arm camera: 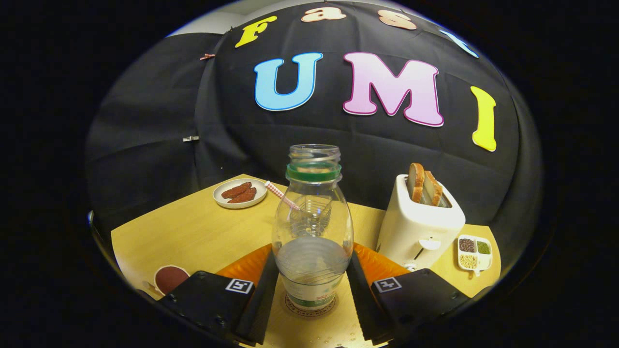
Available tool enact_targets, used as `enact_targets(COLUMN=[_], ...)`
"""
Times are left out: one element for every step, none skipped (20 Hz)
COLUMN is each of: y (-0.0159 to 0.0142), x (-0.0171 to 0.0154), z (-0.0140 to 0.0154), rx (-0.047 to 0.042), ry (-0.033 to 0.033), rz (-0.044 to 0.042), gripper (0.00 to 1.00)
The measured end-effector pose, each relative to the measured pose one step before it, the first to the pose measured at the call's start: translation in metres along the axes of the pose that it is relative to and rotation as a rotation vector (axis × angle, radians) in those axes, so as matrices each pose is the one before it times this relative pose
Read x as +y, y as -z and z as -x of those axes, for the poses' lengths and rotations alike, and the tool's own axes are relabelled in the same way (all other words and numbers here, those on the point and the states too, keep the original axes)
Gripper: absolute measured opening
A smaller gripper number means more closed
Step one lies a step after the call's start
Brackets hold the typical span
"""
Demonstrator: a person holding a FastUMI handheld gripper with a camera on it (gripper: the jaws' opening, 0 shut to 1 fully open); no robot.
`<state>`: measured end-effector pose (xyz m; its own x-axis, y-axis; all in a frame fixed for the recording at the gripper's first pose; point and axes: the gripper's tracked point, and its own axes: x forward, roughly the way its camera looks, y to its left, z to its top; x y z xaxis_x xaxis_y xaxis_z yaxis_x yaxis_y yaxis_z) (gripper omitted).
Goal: Take the bottle from table, then pour the juice into the cup, finally place the bottle on the coaster
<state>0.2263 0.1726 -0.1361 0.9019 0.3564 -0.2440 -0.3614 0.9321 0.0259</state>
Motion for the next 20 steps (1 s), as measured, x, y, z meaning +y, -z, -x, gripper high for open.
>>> enact_targets(y=[0.00341, 0.00528, 0.00342, 0.003, 0.00237, 0.00254, 0.00234, 0.00241, 0.00333, 0.00145, -0.00195, 0.001, -0.00009, 0.00037, 0.00079, 0.00165, 0.00195, 0.00106, -0.00049, -0.00105], x=[0.00106, 0.00055, -0.00033, -0.00154, -0.00128, -0.0014, -0.00061, 0.00191, -0.00029, -0.00029, 0.00073, 0.00024, 0.00094, 0.00024, -0.00001, 0.00015, 0.00038, -0.00027, -0.00087, -0.00027], z=[-0.00204, -0.00089, -0.00142, -0.00108, -0.00127, -0.00088, -0.00049, -0.00081, -0.00107, 0.00036, -0.00109, 0.00052, 0.00006, 0.0002, -0.00021, -0.00017, -0.00016, 0.00097, 0.00113, 0.00033], rx=[0.00006, 0.00286, 0.00148, 0.00174, 0.0016, 0.00075, 0.00288, 0.00132, 0.00477, 0.00209, -0.00603, -0.00096, -0.00188, -0.00066, 0.0026, 0.0054, 0.00825, 0.00413, -0.00005, -0.00343], ry=[-0.00496, -0.00112, 0.00154, 0.00279, 0.0019, -0.00098, -0.00585, -0.01241, -0.00537, -0.00833, -0.00116, -0.00176, -0.00059, -0.00116, 0.00321, 0.0018, -0.00123, 0.00246, 0.00213, -0.00027], rz=[-0.00071, 0.00237, 0.00326, 0.00325, 0.00308, -0.00238, -0.01017, -0.01436, -0.01093, -0.00731, -0.00384, 0.00387, 0.01378, 0.00672, 0.00559, 0.0029, 0.0011, 0.00288, 0.00583, 0.00497], gripper=[0.75, 0.75, 0.75, 0.75, 0.76, 0.76, 0.76, 0.76, 0.76, 0.76, 0.77, 0.77, 0.77, 0.78, 0.78, 0.79, 0.79, 0.8, 0.82, 0.88])
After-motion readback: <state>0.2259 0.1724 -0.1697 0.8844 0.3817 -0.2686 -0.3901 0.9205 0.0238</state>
